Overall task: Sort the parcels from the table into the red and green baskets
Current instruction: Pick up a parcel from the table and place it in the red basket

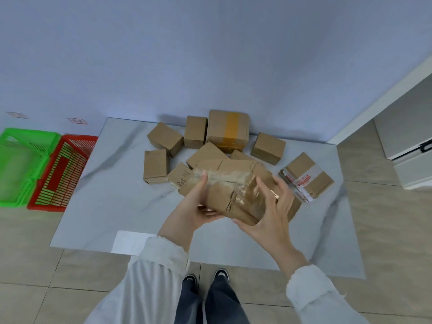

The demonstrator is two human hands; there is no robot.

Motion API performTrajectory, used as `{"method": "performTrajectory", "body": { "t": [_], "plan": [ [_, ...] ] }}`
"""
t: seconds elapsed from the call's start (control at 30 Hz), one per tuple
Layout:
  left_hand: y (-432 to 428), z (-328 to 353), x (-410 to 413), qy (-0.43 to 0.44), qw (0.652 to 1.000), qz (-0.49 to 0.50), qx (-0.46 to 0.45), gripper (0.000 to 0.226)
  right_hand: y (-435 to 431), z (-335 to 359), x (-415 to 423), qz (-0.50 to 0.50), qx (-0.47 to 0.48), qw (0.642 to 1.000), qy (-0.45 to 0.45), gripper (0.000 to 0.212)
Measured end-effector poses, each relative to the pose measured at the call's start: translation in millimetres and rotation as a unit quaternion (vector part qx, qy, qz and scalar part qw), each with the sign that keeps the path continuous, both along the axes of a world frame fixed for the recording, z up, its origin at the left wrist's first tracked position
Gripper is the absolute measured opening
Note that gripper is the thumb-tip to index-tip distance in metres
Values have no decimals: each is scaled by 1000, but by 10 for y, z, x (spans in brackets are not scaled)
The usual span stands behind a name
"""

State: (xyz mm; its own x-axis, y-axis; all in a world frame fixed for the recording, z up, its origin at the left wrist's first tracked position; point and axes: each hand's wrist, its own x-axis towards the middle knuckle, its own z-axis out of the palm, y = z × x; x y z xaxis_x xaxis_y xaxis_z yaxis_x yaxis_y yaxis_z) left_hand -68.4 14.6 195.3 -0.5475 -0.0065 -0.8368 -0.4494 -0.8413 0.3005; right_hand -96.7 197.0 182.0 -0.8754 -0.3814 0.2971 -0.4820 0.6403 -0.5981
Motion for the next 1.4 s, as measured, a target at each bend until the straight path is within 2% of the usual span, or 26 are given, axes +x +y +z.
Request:
{"method": "performTrajectory", "body": {
  "t": [0.13, 0.2, 0.27, 0.37, 0.53, 0.6, 0.7, 0.77, 0.83, 0.87, 0.93, 1.0, 1.07, 1.17, 1.23, 1.3, 1.4],
  "plan": [
    [-57, 137, 92, 48, 993, -91, 56, 92, -58, 35, 125, 38, 41, 988, 143, 83],
    [-104, 224, 95, 34, 991, -131, 7, 85, -75, 9, 178, 60, 61, 976, 202, 80],
    [-158, 275, 99, -28, 983, -172, -66, 88, -98, -8, 225, 79, 84, 962, 247, 80],
    [-213, 333, 93, -49, 975, -197, -85, 95, -131, 15, 262, 86, 98, 950, 284, 82],
    [-225, 341, 133, -32, 982, -165, -87, 51, -144, 27, 272, 94, 135, 933, 321, 88],
    [-230, 322, 152, -22, 983, -152, -96, 49, -128, 48, 262, 121, 148, 931, 312, 95],
    [-246, 337, 162, -7, 983, -131, -127, 56, -96, 129, 220, 166, 77, 957, 227, 105],
    [-286, 348, 150, 14, 980, -121, -156, 54, -88, 216, 187, 129, -20, 982, 136, 95],
    [-348, 326, 141, 44, 975, -131, -172, 67, -107, 373, 139, 43, -131, 989, -50, 85],
    [-372, 316, 139, 64, 973, -137, -175, 73, -111, 443, 104, 2, -183, 967, -177, 81],
    [-384, 315, 147, 115, 966, -146, -180, 80, -100, 490, 6, -30, -236, 882, -408, 83],
    [-363, 317, 159, 176, 953, -157, -192, 85, -57, 472, -78, 11, -246, 801, -546, 92],
    [-340, 281, 163, 228, 940, -161, -196, 85, -58, 451, -92, 47, -296, 736, -607, 82],
    [-327, 198, 191, 275, 932, -153, -179, 92, -90, 448, -81, 35, -352, 691, -630, 87],
    [-337, 191, 211, 276, 929, -169, -182, 99, -93, 429, -112, 28, -350, 697, -626, 89],
    [-351, 241, 209, 261, 924, -191, -203, 110, -57, 439, -161, 29, -331, 720, -609, 91],
    [-472, 404, 115, 196, 918, -151, -310, 116, 42, 548, -230, 62, -272, 754, -595, 88]
  ]
}}
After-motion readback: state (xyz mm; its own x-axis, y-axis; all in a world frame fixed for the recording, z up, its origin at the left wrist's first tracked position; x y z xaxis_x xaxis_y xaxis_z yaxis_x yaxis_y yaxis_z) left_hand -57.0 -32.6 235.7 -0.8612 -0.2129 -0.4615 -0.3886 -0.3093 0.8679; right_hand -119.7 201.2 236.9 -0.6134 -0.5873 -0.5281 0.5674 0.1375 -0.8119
